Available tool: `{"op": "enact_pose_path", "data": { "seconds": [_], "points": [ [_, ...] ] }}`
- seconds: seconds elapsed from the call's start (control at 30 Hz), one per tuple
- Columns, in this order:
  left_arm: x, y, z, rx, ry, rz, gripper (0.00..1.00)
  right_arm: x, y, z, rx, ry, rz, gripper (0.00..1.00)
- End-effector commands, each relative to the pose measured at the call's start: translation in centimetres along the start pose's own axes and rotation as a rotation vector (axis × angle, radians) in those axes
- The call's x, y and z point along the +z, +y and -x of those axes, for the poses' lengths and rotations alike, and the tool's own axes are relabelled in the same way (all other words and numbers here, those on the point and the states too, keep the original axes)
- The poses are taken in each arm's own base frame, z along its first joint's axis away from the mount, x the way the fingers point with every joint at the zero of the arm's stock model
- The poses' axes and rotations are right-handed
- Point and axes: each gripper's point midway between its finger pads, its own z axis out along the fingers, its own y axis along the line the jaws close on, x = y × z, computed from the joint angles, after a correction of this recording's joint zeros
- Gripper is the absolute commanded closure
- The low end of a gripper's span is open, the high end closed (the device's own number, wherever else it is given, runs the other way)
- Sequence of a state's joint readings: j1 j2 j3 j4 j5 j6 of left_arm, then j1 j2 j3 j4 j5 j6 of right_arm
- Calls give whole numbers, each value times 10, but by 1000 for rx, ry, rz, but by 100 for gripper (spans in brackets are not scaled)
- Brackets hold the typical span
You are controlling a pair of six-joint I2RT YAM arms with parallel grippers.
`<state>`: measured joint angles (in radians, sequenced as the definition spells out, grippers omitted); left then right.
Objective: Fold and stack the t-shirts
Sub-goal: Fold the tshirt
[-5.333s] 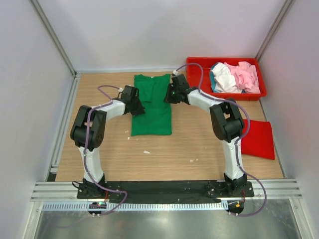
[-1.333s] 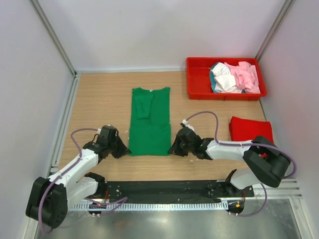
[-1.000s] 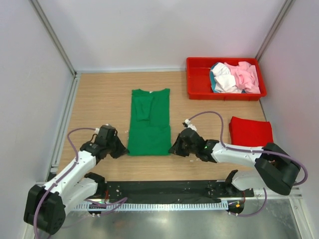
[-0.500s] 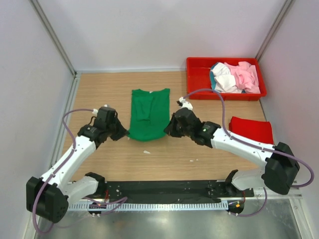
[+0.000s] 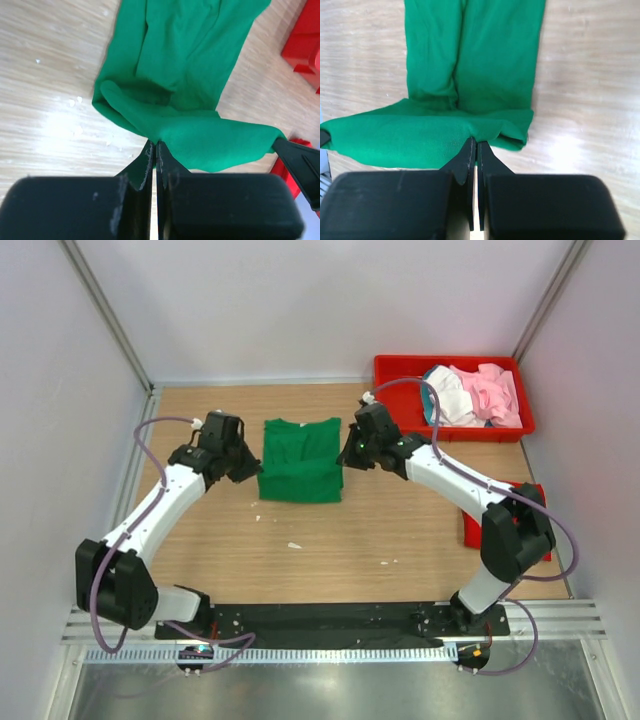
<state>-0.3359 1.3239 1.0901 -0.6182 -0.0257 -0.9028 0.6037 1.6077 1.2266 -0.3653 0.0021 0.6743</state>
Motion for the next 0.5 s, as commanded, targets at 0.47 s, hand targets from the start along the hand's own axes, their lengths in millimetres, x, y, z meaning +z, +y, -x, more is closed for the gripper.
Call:
{"op": "enact_pose_path", "data": {
  "seconds": [0.47],
  "points": [
    [47, -23, 74, -26, -29, 0, 100, 42, 17, 74, 11, 12, 56, 99]
  ]
}}
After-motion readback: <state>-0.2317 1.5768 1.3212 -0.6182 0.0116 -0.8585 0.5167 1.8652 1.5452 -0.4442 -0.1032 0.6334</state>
